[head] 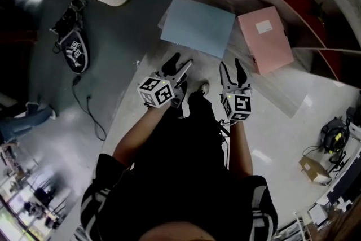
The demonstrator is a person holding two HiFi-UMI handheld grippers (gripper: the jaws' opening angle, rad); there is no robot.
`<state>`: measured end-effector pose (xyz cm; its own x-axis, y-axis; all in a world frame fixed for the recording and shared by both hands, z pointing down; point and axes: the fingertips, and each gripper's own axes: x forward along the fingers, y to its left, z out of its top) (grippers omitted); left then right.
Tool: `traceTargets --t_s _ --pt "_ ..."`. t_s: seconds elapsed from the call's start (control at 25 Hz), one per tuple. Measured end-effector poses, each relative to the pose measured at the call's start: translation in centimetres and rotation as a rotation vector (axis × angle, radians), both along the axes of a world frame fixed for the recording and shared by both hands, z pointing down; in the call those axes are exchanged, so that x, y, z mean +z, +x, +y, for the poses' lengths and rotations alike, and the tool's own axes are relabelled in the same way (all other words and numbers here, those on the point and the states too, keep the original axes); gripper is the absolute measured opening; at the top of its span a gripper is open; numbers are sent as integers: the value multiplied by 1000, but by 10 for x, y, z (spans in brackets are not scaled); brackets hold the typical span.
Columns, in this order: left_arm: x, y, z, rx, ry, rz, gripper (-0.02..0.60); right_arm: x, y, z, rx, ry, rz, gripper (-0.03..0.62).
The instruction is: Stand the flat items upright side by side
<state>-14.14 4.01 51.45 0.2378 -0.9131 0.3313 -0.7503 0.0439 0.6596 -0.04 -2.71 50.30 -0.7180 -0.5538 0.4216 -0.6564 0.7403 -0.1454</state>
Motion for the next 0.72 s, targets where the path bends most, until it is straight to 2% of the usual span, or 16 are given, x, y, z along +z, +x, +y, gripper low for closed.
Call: traceTargets --t_s 0.36,0.72 --pt "90 -59 -19 -45 -144 132 310 68 -54 -15 -83 -54 103 236" --pt "170 -106 -12 -190 -276 214 327 136 -90 -5 -274 -96 313 268"
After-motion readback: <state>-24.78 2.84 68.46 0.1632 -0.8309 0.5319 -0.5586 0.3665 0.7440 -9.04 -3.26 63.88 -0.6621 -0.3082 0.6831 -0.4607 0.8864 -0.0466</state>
